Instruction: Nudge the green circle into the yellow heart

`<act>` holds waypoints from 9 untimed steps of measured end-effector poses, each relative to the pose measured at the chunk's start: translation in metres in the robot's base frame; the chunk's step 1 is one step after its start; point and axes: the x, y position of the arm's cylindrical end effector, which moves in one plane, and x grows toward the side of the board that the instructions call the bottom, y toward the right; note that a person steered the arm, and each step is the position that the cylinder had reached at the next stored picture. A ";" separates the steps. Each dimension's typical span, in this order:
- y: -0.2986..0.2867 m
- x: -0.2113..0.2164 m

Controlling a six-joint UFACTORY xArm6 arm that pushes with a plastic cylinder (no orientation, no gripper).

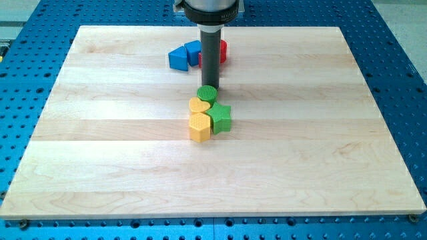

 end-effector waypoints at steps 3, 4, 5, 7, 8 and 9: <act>-0.091 0.000; -0.112 0.000; -0.112 0.000; -0.113 0.001; -0.115 -0.008; -0.083 -0.002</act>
